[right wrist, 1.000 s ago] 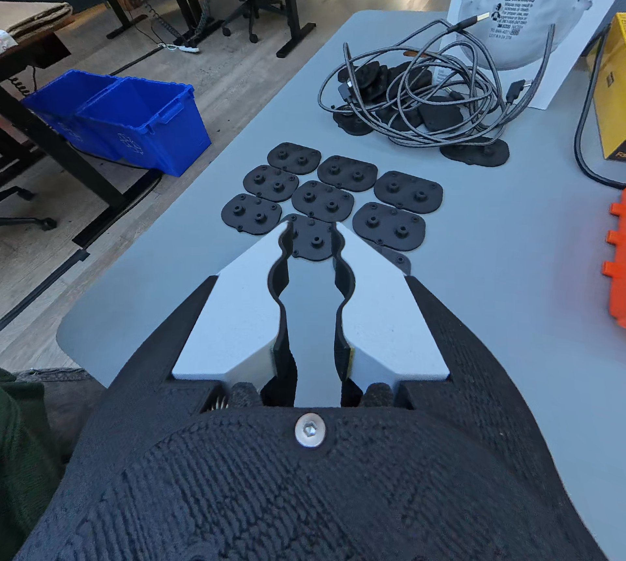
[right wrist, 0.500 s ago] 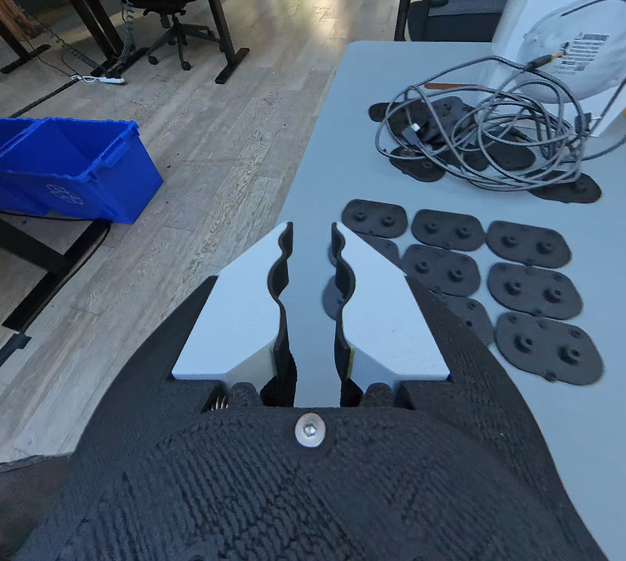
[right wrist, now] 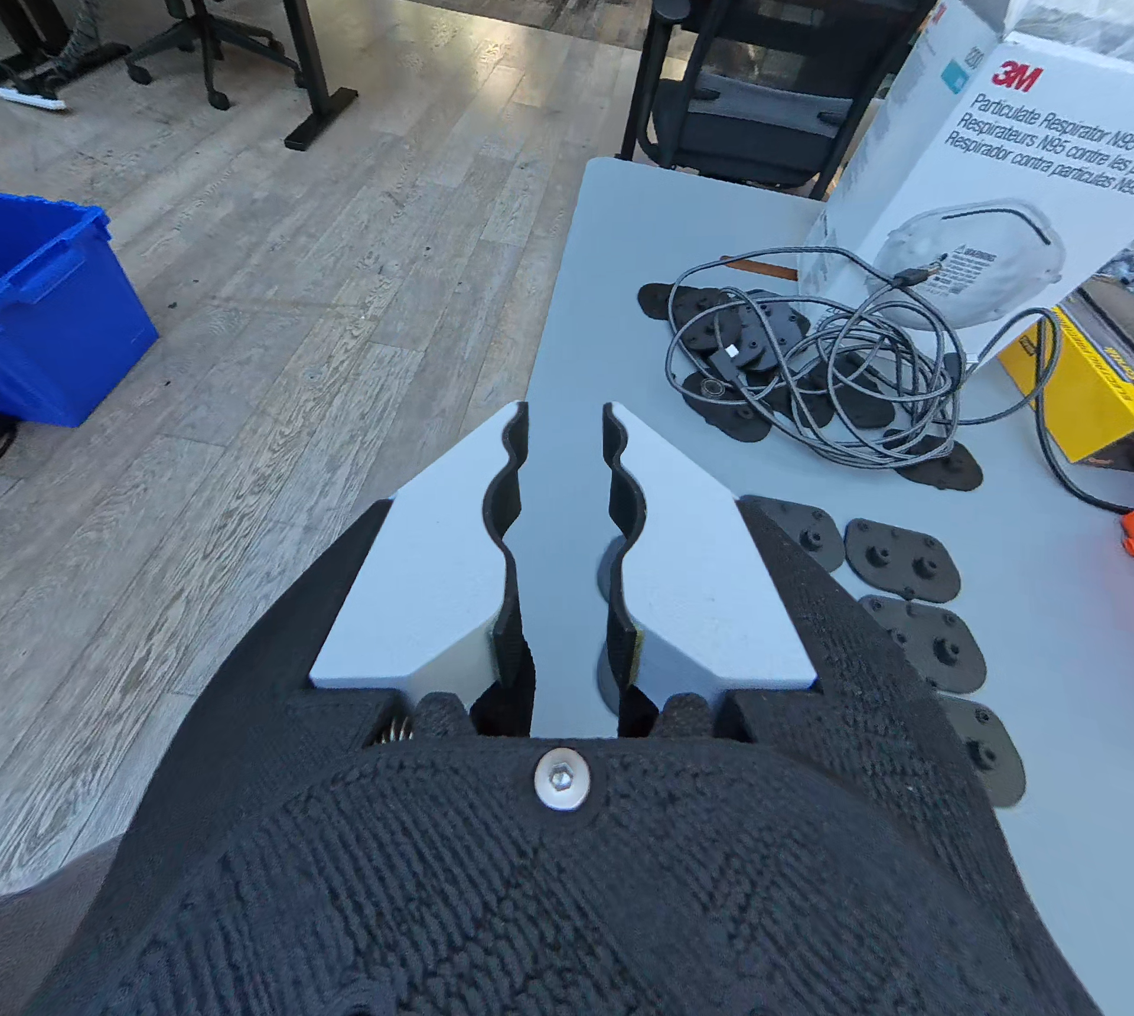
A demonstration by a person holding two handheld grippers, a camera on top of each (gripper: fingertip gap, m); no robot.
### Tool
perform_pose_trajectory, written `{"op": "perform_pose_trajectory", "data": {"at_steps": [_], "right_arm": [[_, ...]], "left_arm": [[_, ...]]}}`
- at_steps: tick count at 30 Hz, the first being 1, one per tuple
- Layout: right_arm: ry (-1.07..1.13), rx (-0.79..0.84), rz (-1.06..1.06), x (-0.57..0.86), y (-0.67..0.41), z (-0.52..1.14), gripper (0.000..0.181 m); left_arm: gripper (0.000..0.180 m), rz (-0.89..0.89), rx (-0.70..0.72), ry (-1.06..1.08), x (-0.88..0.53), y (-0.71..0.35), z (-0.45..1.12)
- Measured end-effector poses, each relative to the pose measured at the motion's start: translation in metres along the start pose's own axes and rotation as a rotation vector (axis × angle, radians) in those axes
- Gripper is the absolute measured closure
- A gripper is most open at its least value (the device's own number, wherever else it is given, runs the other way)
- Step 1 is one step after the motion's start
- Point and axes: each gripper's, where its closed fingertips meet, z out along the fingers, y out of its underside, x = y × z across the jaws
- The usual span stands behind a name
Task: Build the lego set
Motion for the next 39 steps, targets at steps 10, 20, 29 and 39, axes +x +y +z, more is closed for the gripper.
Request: {"op": "perform_pose_trajectory", "data": {"at_steps": [10, 20, 29, 39], "right_arm": [[0.130, 0.005, 0.098, 0.045, -0.029, 0.098, 0.156], [0.355, 0.016, 0.015, 0.055, -0.081, 0.132, 0.151], [0.880, 0.043, 0.180, 0.024, -0.106, 0.126, 0.126], [1.090, 0.066, 0.131, 0.001, -0.157, 0.097, 0.071]], "left_arm": [[0.119, 0.239, -0.027, 0.227, -0.026, -0.099, 0.155], [0.117, 0.312, 0.085, 0.448, -0.047, -0.159, 0.265], [0.105, 0.595, 0.021, 0.873, -0.039, -0.194, 0.310], [0.032, 0.474, 0.163, 0.834, -0.042, -0.249, 0.343]]}}
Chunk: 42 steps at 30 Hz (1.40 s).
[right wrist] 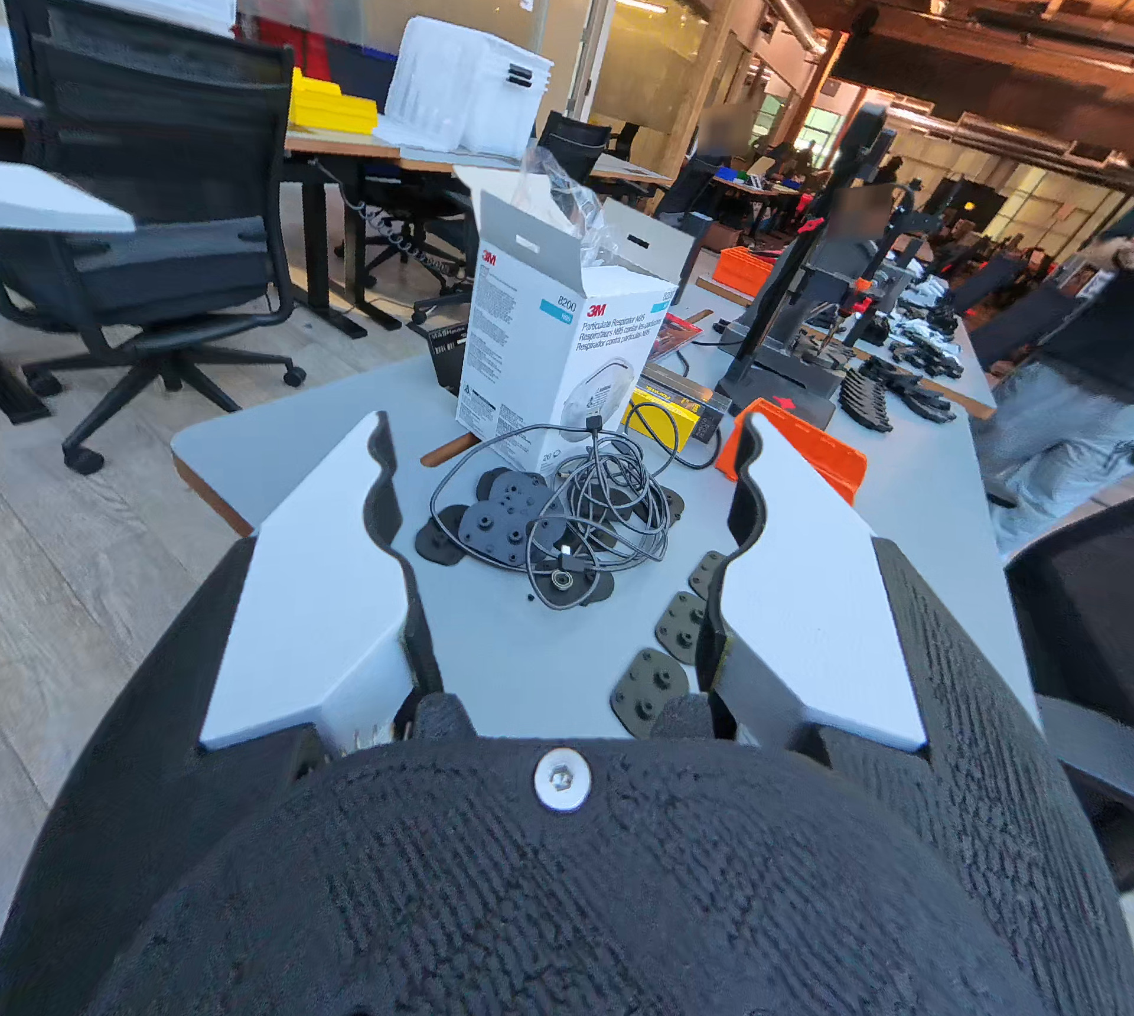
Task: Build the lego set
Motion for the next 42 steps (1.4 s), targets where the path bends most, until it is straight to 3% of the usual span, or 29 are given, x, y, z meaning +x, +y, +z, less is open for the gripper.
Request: {"op": "perform_pose_trajectory", "data": {"at_steps": [7, 14, 20, 24, 27, 35, 42], "right_arm": [[0.039, -0.007, 0.169, -0.005, -0.021, 0.052, 0.041], [-0.044, 0.088, 0.119, -0.103, -0.060, 0.122, 0.045], [-0.021, 0.111, 0.159, -0.200, -0.068, 0.216, 0.051], [0.008, 0.104, 0.229, -0.266, -0.085, 0.283, 0.053], [-0.033, 0.100, 0.120, -0.306, -0.102, 0.325, 0.056], [0.021, 0.016, 0.051, -0.301, -0.096, 0.435, 0.064], [0.155, 0.012, 0.121, -0.233, -0.094, 0.559, 0.068]], "left_arm": [[0.021, 0.094, 0.001, -0.104, -0.043, -0.015, -0.008], [0.022, 0.059, 0.057, -0.261, -0.166, -0.021, -0.045], [0.033, 0.195, -0.004, -0.237, -0.322, -0.019, -0.060], [0.035, 0.148, -0.077, -0.253, -0.438, -0.021, -0.065], [0.036, 0.157, -0.080, -0.249, -0.496, -0.021, -0.053], [0.035, -0.004, -0.072, -0.072, -0.538, 0.019, 0.074], [0.031, 0.002, -0.117, 0.216, -0.524, 0.023, 0.231]]}}
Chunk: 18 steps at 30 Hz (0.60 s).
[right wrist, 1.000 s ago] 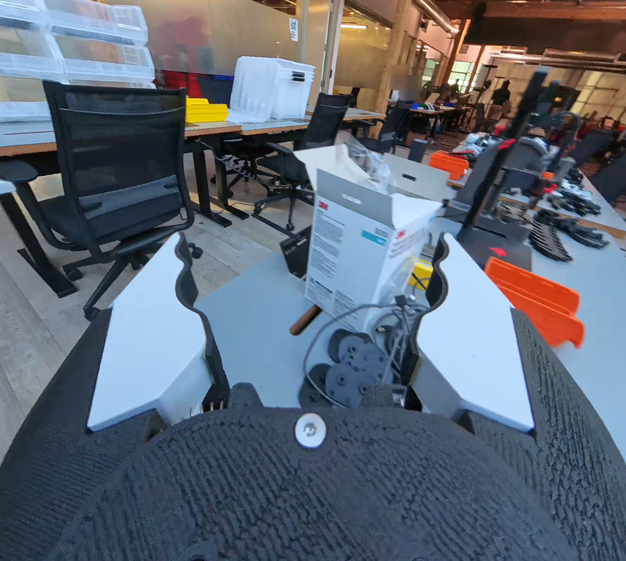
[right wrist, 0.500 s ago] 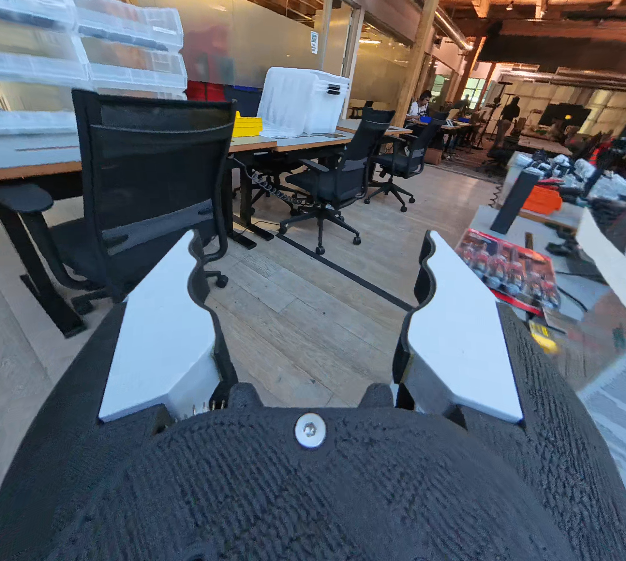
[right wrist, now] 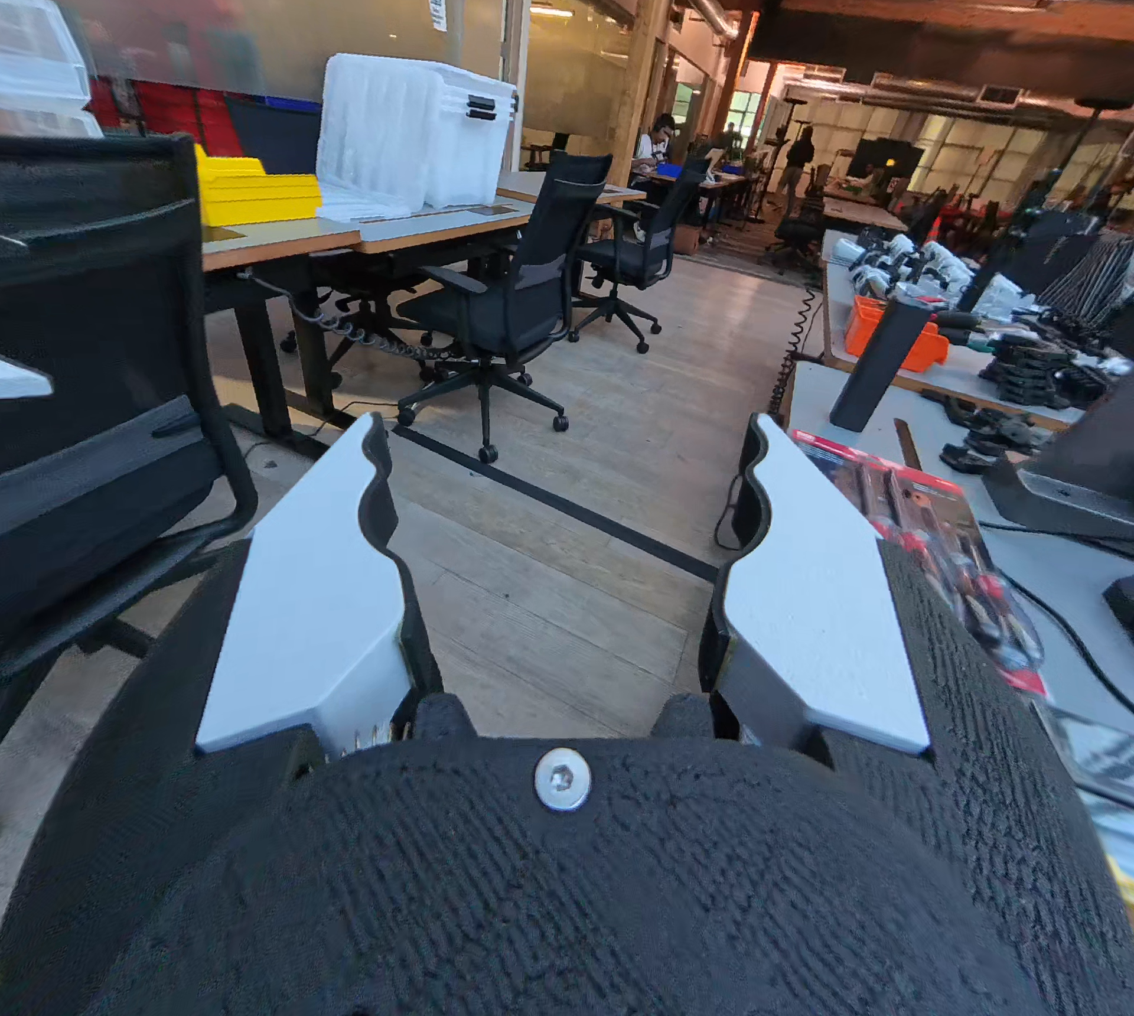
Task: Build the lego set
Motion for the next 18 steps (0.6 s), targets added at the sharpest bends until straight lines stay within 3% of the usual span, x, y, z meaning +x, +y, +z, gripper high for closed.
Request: {"op": "perform_pose_trajectory", "data": {"at_steps": [5, 8, 10, 18], "right_arm": [[0.052, 0.053, -0.075, 0.029, -0.019, 0.082, 0.072], [0.058, 0.001, -0.069, 0.038, -0.010, 0.122, 0.073], [0.086, -0.017, -0.097, 0.049, -0.006, 0.147, 0.075], [0.226, -0.056, -0.035, 0.099, 0.016, 0.295, 0.079]], "left_arm": [[0.030, 0.078, 0.035, 0.056, -0.046, -0.033, 0.090], [0.030, -0.025, 0.028, 0.051, -0.082, -0.030, 0.137], [0.033, -0.082, 0.039, 0.082, -0.097, -0.029, 0.166], [0.051, -0.015, 0.058, 0.241, -0.164, -0.040, 0.321]]}}
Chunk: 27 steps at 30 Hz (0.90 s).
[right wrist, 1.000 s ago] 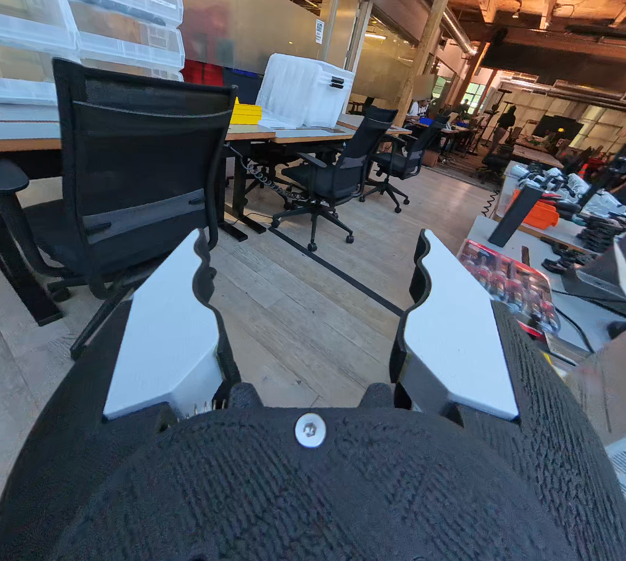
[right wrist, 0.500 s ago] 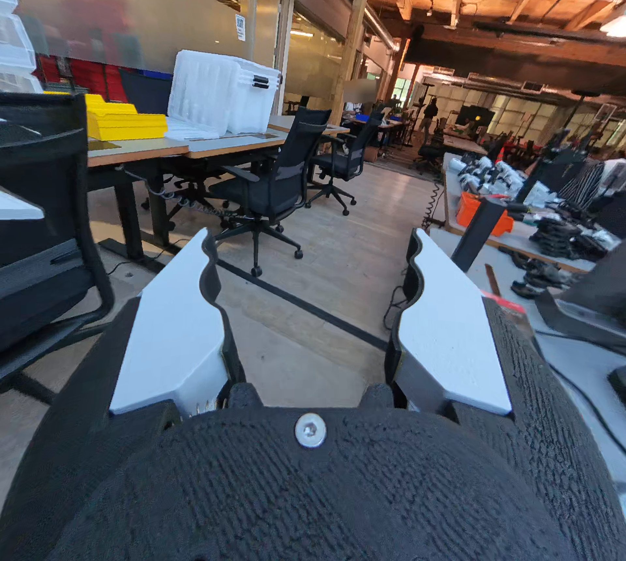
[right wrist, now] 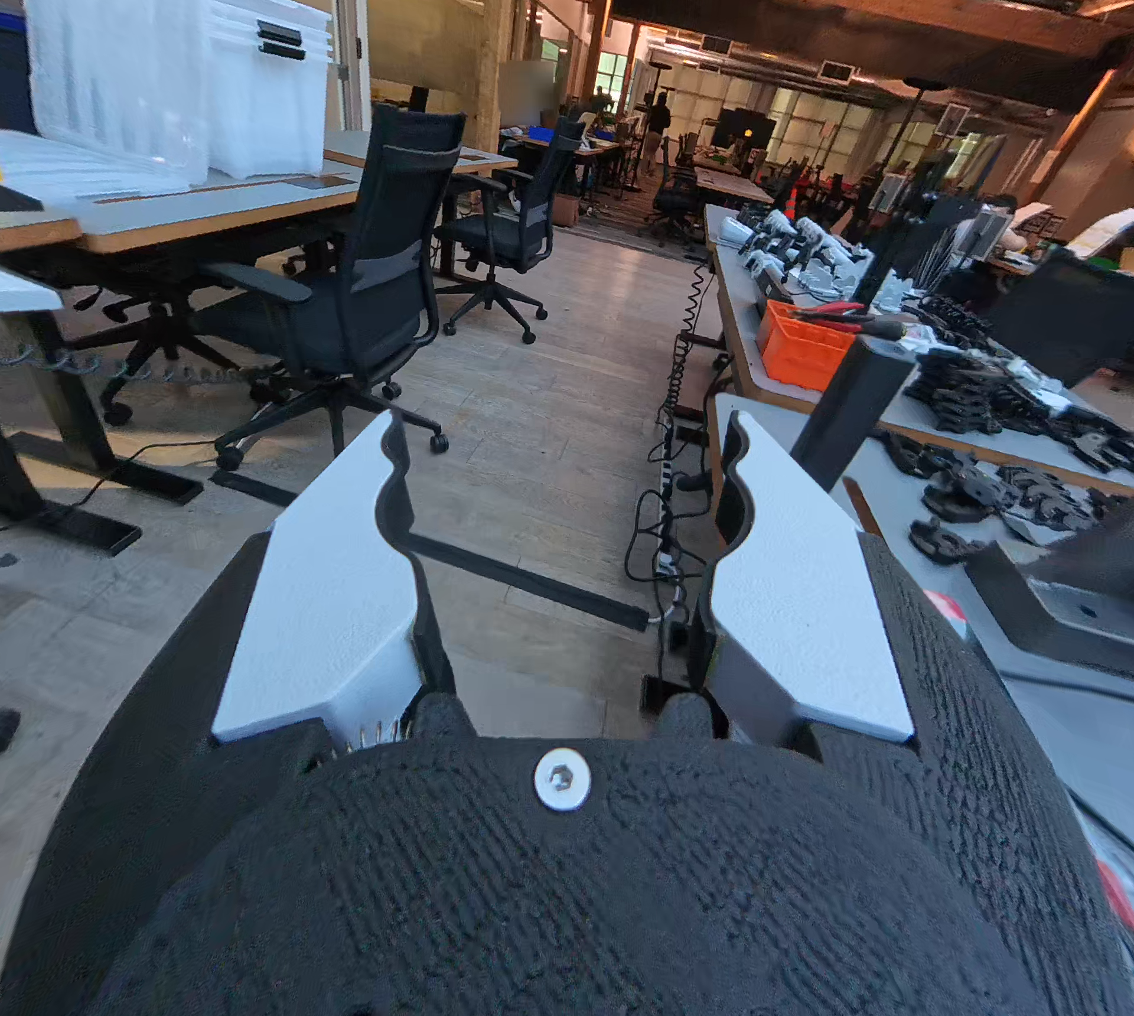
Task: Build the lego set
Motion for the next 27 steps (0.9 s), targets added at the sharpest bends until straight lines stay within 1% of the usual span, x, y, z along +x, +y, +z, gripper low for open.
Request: {"op": "perform_pose_trajectory", "data": {"at_steps": [2, 4, 6, 8, 10, 11, 13, 14, 16, 18, 20, 22, 24, 27], "right_arm": [[0.031, 0.007, 0.009, 0.001, -0.013, 0.048, 0.080], [0.013, 0.011, 0.012, -0.006, -0.030, 0.094, 0.081], [0.004, 0.036, -0.046, -0.011, -0.045, 0.134, 0.081], [0.036, 0.038, -0.100, -0.009, -0.048, 0.165, 0.084], [0.027, 0.011, -0.101, -0.009, -0.042, 0.195, 0.084], [0.029, 0.000, -0.103, -0.007, -0.038, 0.209, 0.085], [0.051, -0.011, -0.116, 0.005, -0.032, 0.240, 0.087], [0.066, -0.013, -0.114, 0.013, -0.030, 0.257, 0.087], [0.091, -0.006, -0.103, 0.032, -0.027, 0.291, 0.090], [0.111, 0.029, -0.115, 0.050, -0.030, 0.327, 0.095], [0.122, 0.079, -0.138, 0.069, -0.039, 0.364, 0.102], [0.138, 0.085, -0.125, 0.092, -0.042, 0.401, 0.108], [0.132, 0.060, -0.098, 0.111, -0.043, 0.435, 0.112], [0.112, 0.076, -0.148, 0.127, -0.044, 0.483, 0.124]], "left_arm": [[0.056, 0.004, 0.007, 0.041, -0.032, -0.015, 0.034], [0.061, 0.006, 0.000, 0.095, -0.058, -0.031, 0.064], [0.068, 0.026, 0.020, 0.117, -0.084, -0.041, 0.089], [0.070, 0.034, 0.019, 0.118, -0.107, -0.039, 0.116], [0.071, -0.006, -0.013, 0.113, -0.128, -0.031, 0.146], [0.077, -0.037, -0.011, 0.108, -0.137, -0.031, 0.161], [0.100, -0.080, 0.065, 0.115, -0.148, -0.043, 0.190], [0.103, -0.082, 0.105, 0.124, -0.151, -0.049, 0.207], [0.105, -0.032, 0.108, 0.163, -0.150, -0.048, 0.245], [0.105, 0.044, 0.084, 0.165, -0.160, -0.044, 0.286], [0.110, 0.100, 0.111, 0.169, -0.177, -0.053, 0.326], [0.116, 0.095, 0.138, 0.151, -0.202, -0.066, 0.368], [0.119, 0.071, 0.131, 0.139, -0.227, -0.079, 0.409], [0.131, 0.104, 0.165, 0.131, -0.258, -0.093, 0.458]]}}
